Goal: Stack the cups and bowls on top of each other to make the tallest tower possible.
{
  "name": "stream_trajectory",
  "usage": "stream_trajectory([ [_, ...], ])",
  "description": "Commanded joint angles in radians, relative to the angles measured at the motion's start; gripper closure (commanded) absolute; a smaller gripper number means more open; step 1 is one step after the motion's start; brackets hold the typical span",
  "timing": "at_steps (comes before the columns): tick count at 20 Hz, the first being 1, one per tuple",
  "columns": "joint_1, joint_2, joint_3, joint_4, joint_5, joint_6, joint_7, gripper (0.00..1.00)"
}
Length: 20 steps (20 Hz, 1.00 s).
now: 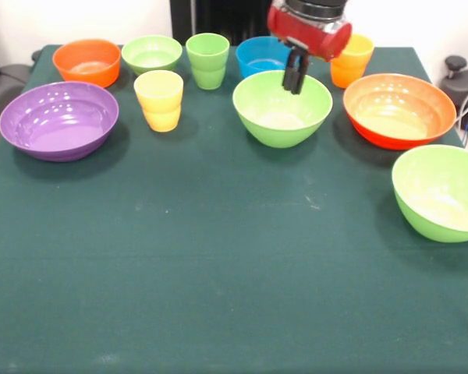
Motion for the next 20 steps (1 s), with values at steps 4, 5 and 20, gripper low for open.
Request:
stream_trajectory([
  [4,0.091,0.102,-0.081,-0.065,0.158,0.151,0.442,1.00],
  [5,0.096,0.116,-0.096,-0.078,0.161,0.153,0.459,1.00],
  [20,0.066,0.229,-0.115,-0.181,0.174,0.117,0.536,1.00],
])
